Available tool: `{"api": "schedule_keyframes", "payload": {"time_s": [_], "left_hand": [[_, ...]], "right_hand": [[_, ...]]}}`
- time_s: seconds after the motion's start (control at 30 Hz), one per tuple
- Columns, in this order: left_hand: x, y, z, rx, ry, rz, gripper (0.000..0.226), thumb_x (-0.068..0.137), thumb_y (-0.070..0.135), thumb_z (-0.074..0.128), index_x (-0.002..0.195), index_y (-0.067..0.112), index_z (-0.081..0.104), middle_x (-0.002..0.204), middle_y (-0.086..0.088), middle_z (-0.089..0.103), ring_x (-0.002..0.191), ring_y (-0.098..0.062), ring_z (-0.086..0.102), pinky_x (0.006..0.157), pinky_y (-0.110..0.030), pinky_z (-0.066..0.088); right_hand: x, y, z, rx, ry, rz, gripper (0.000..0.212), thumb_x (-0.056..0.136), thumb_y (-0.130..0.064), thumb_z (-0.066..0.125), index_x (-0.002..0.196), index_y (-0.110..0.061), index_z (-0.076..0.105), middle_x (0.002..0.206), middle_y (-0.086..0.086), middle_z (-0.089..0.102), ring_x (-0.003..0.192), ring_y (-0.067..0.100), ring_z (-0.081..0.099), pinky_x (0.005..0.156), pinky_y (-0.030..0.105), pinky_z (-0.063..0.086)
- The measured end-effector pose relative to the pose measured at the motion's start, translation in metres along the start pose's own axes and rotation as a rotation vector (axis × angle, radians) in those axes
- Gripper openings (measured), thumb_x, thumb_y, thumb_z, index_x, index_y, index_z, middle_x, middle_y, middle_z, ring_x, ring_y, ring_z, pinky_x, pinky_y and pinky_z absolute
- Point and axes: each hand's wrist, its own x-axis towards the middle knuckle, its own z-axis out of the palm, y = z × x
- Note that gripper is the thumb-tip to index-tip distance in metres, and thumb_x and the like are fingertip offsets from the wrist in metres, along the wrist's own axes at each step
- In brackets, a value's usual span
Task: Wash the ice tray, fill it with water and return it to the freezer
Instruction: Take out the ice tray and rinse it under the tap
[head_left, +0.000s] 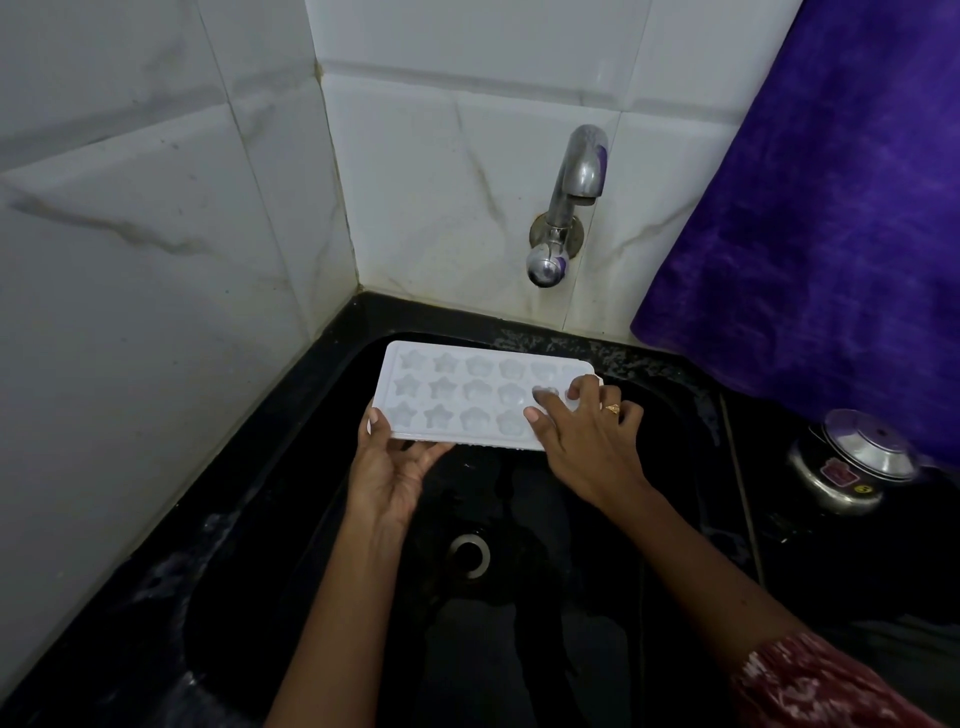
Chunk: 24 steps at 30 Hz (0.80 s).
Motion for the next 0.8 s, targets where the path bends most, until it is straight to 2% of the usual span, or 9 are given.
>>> {"api": "schedule_keyframes", "payload": {"time_s": [0.2,0.3,0.43,0.6,0.67,0.8], "left_hand": [[0.000,0.001,0.001,0.012,0.002,0.010,0.034,0.098,0.028,0.039,0.129,0.014,0.044,0.115,-0.015,0.059,0.099,-0.039,0.060,0.066,-0.060,0.053],[0.000,0.001,0.000,0.022,0.007,0.008,0.037,0.098,0.028,0.039,0.132,0.014,0.042,0.117,-0.015,0.059,0.099,-0.038,0.060,0.065,-0.060,0.054],[0.000,0.001,-0.001,0.032,0.014,0.003,0.039,0.097,0.029,0.040,0.133,0.014,0.041,0.122,-0.016,0.057,0.102,-0.039,0.060,0.070,-0.062,0.052],[0.000,0.003,0.001,0.029,0.016,0.011,0.034,0.098,0.028,0.039,0.129,0.015,0.044,0.119,-0.015,0.058,0.107,-0.040,0.058,0.071,-0.063,0.050],[-0.001,0.003,0.002,0.021,0.013,0.004,0.036,0.098,0.028,0.039,0.131,0.015,0.042,0.121,-0.016,0.057,0.108,-0.040,0.057,0.071,-0.063,0.050],[-0.002,0.002,0.004,0.070,-0.001,0.003,0.038,0.098,0.030,0.038,0.132,0.015,0.043,0.122,-0.016,0.057,0.108,-0.038,0.058,0.073,-0.060,0.052]], "right_hand": [[0.001,0.002,-0.001,0.009,-0.007,-0.005,0.065,0.083,-0.062,0.004,0.126,-0.037,0.046,0.125,0.001,0.037,0.112,0.021,0.035,0.094,0.040,0.024],[0.000,0.000,-0.002,-0.010,-0.010,-0.010,0.070,0.080,-0.064,0.001,0.126,-0.038,0.047,0.124,0.001,0.038,0.112,0.021,0.036,0.093,0.040,0.025],[0.001,0.000,-0.002,0.004,-0.023,0.005,0.046,0.094,-0.055,0.025,0.125,-0.032,0.050,0.127,0.004,0.038,0.115,0.023,0.037,0.096,0.041,0.025],[0.000,-0.005,-0.005,0.045,0.018,-0.008,0.043,0.096,-0.049,0.029,0.129,-0.027,0.045,0.127,0.004,0.036,0.117,0.021,0.034,0.098,0.039,0.022],[0.001,-0.009,-0.007,0.068,0.044,-0.052,0.046,0.094,-0.052,0.026,0.129,-0.028,0.046,0.124,0.004,0.037,0.114,0.022,0.036,0.096,0.040,0.023],[0.006,-0.016,-0.003,0.001,0.021,-0.144,0.063,0.083,-0.060,0.009,0.124,-0.034,0.049,0.120,0.003,0.042,0.107,0.024,0.041,0.089,0.041,0.025]]}}
